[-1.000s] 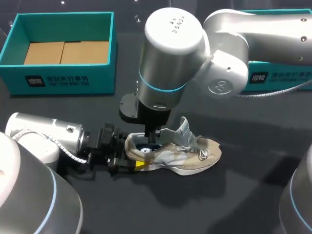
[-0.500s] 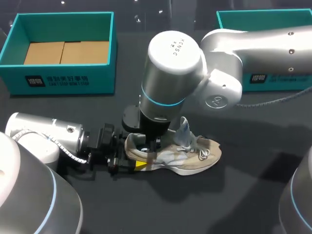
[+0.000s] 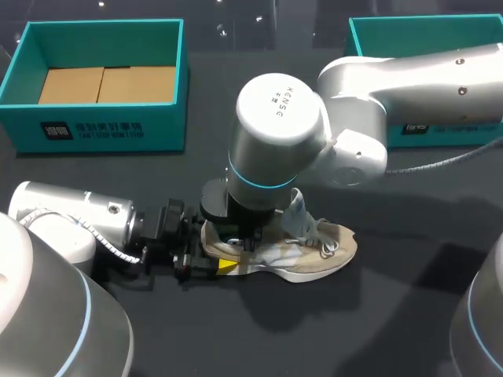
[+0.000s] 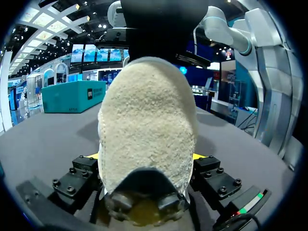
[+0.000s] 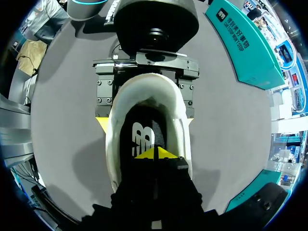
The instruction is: Take the shoe out of the shoebox, open the shoe tongue, remove and reinsert the insole, then place the shoe into the shoebox
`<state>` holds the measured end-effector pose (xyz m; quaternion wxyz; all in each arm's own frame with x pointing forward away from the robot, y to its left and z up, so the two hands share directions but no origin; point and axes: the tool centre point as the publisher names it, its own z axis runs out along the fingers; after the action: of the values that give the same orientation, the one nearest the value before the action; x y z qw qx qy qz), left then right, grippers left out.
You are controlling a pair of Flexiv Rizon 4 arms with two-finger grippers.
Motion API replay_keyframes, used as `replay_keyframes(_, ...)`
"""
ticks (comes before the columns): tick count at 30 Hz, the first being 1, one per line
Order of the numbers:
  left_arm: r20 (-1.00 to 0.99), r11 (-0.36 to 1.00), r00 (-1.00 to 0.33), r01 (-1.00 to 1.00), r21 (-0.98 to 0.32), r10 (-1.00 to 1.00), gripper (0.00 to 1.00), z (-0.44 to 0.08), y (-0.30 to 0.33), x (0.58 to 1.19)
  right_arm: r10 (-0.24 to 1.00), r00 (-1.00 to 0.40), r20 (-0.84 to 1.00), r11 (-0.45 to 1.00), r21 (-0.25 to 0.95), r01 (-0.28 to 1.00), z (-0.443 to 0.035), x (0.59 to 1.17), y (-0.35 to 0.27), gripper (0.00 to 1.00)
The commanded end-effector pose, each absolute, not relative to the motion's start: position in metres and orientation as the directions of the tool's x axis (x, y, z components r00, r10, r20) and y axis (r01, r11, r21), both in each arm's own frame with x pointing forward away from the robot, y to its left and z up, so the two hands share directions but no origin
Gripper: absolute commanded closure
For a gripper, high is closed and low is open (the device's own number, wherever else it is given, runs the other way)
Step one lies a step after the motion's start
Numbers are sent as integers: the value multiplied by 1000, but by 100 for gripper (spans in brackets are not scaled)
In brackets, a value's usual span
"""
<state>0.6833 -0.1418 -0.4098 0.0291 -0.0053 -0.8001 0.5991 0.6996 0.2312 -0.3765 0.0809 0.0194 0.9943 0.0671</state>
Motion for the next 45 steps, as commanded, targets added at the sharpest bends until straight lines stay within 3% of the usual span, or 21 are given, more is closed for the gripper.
replay_keyframes(1, 40, 283, -998, -26, -959, 43, 100, -410, -143, 684, 53, -986, -159, 991, 131, 33, -385, 701, 229, 100)
replay_keyframes(23, 40, 283, -998, -26, -959, 43, 100, -410, -143, 684, 159, -975, -157, 983, 116, 141, -395, 697, 189, 100)
replay_keyframes(32, 40, 283, -998, -26, -959, 43, 100, -410, -143, 684, 180, -973, -147, 980, 109, 165, -395, 699, 178, 71)
replay_keyframes(45, 40, 283, -998, -26, -959, 43, 100, -410, -143, 684, 171, -980, -98, 982, 93, 162, -403, 705, 174, 62)
